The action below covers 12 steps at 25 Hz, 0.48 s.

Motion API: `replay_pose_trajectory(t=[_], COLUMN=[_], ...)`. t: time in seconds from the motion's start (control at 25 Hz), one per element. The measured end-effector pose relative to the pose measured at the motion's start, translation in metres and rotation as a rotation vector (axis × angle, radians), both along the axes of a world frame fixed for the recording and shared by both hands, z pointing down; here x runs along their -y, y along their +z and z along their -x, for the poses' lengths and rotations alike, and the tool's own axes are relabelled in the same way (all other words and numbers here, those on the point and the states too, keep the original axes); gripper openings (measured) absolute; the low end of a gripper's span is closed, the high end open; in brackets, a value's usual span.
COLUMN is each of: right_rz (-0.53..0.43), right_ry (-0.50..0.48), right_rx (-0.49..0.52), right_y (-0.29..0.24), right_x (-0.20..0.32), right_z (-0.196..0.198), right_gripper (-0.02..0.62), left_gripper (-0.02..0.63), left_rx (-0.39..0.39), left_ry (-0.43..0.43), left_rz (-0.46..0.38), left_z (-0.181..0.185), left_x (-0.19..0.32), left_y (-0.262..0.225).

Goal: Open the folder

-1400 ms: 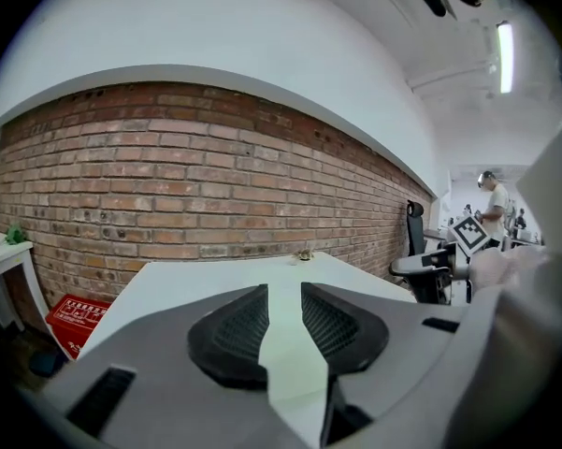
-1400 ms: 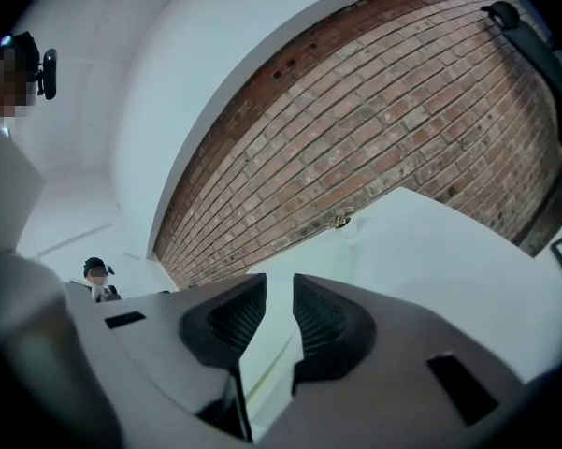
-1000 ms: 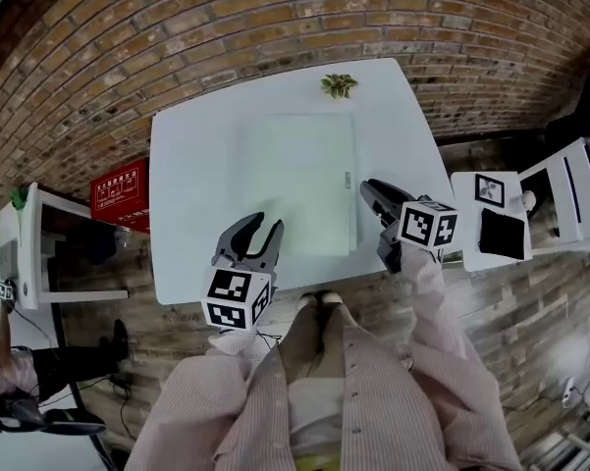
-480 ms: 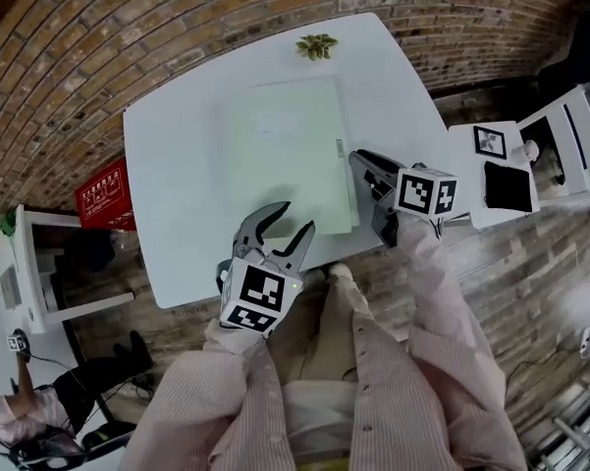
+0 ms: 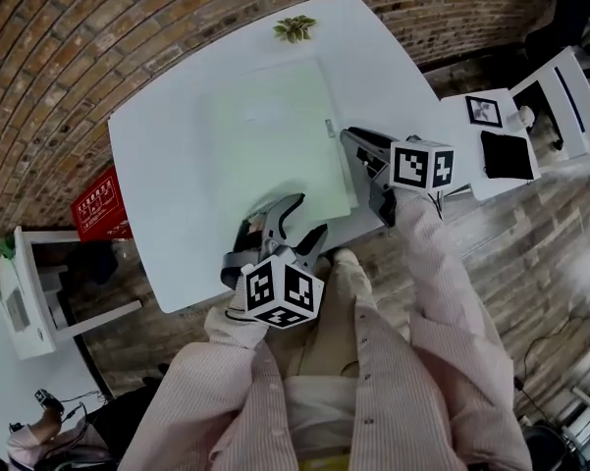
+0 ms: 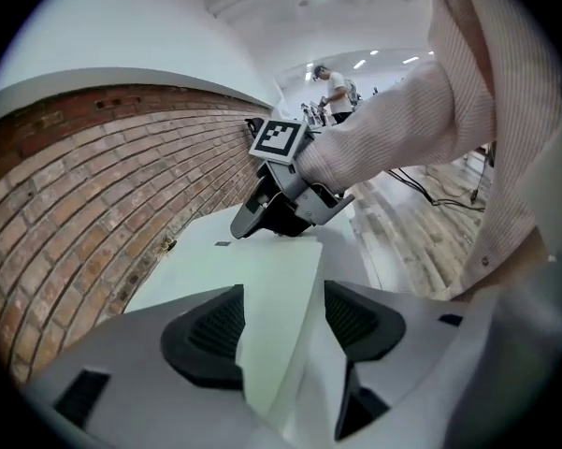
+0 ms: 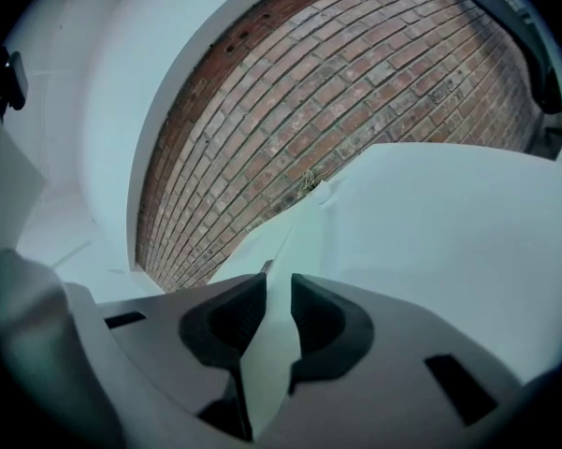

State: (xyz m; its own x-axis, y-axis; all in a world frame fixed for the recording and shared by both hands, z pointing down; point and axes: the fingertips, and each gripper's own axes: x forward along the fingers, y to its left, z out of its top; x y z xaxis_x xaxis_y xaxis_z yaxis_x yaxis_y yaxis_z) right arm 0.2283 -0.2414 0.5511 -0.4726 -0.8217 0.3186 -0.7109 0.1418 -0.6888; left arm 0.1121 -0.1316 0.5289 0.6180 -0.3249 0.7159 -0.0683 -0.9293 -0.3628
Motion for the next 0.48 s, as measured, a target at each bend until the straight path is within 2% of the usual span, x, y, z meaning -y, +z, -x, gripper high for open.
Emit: replay_pose_trajectory(t=[0.24,0.32,0.48], right_rz=[-0.004,-0.006,-0.007], right_ry=[0.006,0.009,0.008], right_rx=[-0.008,-0.014,-0.020], right_y=[0.000,-0.001,0.001], right_x=[-0.001,0.000,0.002], right_z=[-0.001,-0.001,-0.002], right_gripper=[0.087,0.087,0.087], left_gripper=[0.264,0.267,0.238], left_rx=[0.121,0.132,0.096], left_ry=[0.040,0.043,0.031], left_rz=[-0.166,-0.173,-0.141], left_z=[-0.004,-0.005,-0.006], left_x=[0.010,0.012,0.009], left_y=[0.012,0.013,0.011])
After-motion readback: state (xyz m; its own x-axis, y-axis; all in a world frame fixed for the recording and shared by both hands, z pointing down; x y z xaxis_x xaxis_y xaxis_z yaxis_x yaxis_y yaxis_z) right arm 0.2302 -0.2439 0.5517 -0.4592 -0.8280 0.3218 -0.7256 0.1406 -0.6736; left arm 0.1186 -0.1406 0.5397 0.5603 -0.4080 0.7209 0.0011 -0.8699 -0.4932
